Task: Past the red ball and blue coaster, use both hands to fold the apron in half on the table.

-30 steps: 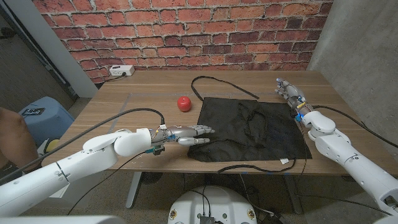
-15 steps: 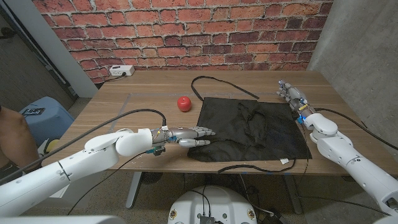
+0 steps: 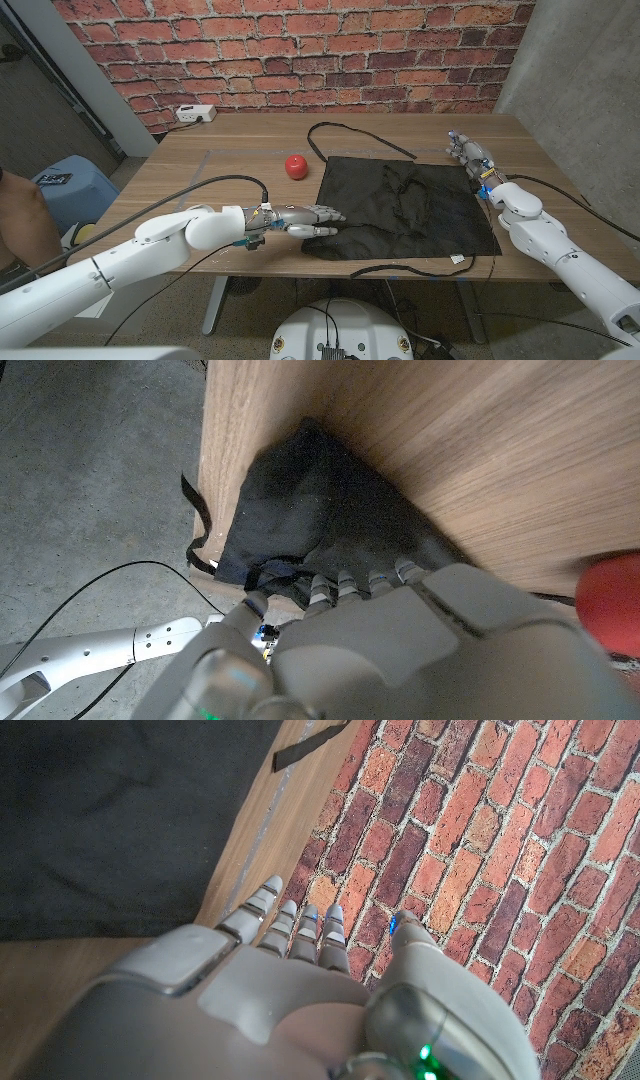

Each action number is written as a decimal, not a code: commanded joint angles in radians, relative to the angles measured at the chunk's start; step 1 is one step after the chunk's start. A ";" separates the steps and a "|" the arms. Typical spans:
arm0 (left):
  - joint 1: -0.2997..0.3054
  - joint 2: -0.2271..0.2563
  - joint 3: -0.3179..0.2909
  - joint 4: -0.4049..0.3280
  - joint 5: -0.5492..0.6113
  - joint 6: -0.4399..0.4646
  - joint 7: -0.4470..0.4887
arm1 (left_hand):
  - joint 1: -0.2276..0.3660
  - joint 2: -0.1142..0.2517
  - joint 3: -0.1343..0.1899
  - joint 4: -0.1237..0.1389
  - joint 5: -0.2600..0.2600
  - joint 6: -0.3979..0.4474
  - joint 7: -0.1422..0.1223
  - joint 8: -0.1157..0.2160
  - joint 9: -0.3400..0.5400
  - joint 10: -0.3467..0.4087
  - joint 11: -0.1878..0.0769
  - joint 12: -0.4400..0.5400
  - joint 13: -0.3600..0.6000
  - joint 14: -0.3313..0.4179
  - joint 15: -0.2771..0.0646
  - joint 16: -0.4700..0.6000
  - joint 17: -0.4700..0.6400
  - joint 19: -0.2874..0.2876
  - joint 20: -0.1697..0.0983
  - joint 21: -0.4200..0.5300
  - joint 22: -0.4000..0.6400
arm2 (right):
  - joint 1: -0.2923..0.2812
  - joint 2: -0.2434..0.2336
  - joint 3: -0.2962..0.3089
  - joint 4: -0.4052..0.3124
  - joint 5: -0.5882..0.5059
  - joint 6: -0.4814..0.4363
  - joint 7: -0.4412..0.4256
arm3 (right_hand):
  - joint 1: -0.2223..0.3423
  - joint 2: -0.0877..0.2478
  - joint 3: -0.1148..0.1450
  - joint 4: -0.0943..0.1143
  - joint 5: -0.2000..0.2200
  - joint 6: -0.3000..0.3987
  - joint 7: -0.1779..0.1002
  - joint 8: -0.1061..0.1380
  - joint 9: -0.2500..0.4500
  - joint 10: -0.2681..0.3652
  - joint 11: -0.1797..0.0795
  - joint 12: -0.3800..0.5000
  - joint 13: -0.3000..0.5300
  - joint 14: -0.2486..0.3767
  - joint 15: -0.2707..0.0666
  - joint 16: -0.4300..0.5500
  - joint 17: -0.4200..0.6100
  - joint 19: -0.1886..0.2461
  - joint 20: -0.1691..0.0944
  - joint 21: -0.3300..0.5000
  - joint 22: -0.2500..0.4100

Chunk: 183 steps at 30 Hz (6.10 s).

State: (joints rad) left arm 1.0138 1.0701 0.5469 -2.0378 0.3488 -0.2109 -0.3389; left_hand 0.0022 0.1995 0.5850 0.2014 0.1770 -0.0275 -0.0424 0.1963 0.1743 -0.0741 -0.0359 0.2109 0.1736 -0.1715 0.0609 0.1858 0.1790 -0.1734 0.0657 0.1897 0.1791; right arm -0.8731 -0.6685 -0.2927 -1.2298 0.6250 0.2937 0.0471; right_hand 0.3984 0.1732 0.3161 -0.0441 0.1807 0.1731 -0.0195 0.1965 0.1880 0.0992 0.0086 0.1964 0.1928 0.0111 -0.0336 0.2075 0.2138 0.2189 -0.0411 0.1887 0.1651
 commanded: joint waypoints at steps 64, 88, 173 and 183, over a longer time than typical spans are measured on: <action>-0.048 -0.006 0.045 -0.005 0.055 0.048 -0.103 | -0.021 -0.006 -0.001 0.006 -0.004 0.081 -0.013 0.003 0.004 0.024 -0.002 -0.005 0.003 -0.064 0.009 0.009 0.007 -0.154 -0.006 0.009 0.005 | -0.139 -0.320 0.031 -0.471 -0.148 -0.490 -0.235 | 0.126 -0.045 0.046 -0.120 0.013 0.111 0.069 0.020 0.002 0.224 0.059 0.049 0.006 0.138 0.057 0.034 -0.017 0.080 0.045 0.025 0.006; -0.054 -0.013 0.050 0.013 0.067 0.014 -0.091 | -0.022 -0.006 -0.008 0.006 -0.003 0.084 -0.011 -0.003 0.005 0.036 -0.002 -0.004 0.004 -0.052 0.007 0.013 0.007 -0.152 -0.007 0.012 0.005 | -0.028 -0.408 -0.077 -0.592 -0.302 -0.786 -0.218 | 0.218 -0.113 0.040 -0.134 0.001 0.292 0.110 0.056 0.004 0.453 0.044 0.102 0.017 0.328 0.027 0.064 -0.026 0.117 0.063 0.013 0.005; -0.057 -0.030 0.057 0.018 0.071 -0.011 -0.104 | -0.018 0.001 -0.008 0.006 -0.002 0.092 -0.016 -0.010 0.006 0.046 -0.005 -0.011 0.005 -0.045 0.005 0.009 0.006 -0.144 -0.008 0.018 0.005 | 0.215 -0.344 -0.312 -0.396 -0.561 -0.885 0.053 | 0.335 -0.152 0.008 -0.121 0.023 0.480 0.055 0.065 0.035 0.641 -0.019 0.295 0.155 0.538 -0.058 0.095 0.022 0.159 0.034 0.009 0.004; -0.055 -0.035 0.062 0.013 0.071 0.000 -0.106 | -0.018 0.002 -0.007 0.006 -0.001 0.095 -0.016 -0.010 0.006 0.044 -0.004 -0.012 0.005 -0.045 0.005 0.009 0.006 -0.143 -0.007 0.018 0.005 | 0.224 -0.324 -0.324 -0.395 -0.584 -0.908 0.030 | 0.448 -0.146 0.003 -0.125 0.027 0.616 0.022 0.100 0.056 0.748 -0.071 0.440 0.250 0.664 -0.125 0.168 0.080 0.226 0.008 0.018 0.006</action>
State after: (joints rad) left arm 0.9577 1.0400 0.6047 -2.0223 0.4208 -0.2210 -0.4430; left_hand -0.0104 0.1946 0.5765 0.2096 0.1770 0.0554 -0.0590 0.1876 0.1742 -0.0267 -0.0375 0.1991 0.1743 -0.1715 0.0678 0.1935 0.1835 -0.1680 0.0607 0.2045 0.1788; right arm -0.6595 -1.0146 -0.6009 -1.6279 0.0629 -0.5875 0.0951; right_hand 0.8224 0.0264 0.3240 -0.1654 0.2001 0.7549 0.0106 0.2842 0.2371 0.8097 -0.0507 0.5965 0.4178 0.6413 -0.0598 0.3526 0.2739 0.4200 -0.0272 0.2004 0.1678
